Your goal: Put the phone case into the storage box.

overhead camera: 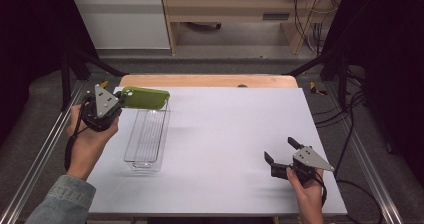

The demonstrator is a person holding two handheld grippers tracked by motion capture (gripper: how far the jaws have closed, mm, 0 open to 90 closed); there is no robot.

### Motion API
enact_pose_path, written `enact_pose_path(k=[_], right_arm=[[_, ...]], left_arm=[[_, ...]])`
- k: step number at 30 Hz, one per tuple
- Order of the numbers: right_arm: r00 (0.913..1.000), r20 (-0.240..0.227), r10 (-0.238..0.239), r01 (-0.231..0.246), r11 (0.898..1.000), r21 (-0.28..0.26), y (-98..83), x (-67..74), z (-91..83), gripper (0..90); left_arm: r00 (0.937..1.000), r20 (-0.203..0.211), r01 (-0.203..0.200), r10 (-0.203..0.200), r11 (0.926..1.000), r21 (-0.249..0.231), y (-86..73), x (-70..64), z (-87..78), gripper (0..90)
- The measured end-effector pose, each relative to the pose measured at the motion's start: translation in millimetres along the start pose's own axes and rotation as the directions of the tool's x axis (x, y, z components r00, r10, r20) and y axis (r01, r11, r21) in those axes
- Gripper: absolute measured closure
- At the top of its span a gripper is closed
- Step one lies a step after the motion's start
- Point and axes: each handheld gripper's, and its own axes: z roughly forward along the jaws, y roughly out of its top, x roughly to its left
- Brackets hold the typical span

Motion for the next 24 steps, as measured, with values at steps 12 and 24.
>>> enact_pose_path(k=[12,24], right_arm=[[1.0,-0.002,-0.002,0.002,1.0,-0.001,0.0,0.3,0.2,4.6],[1.0,-0.004,-0.006,0.006,1.0,0.0,-0.2,0.4,0.4,4.6]], left_arm=[[0.993,0.012,-0.118,0.118,0.991,0.063,1.1,-2.8,7.3,81.1],[0.9804,0.011,-0.197,0.197,0.9758,0.095,-0.5,-7.0,16.1,81.1]])
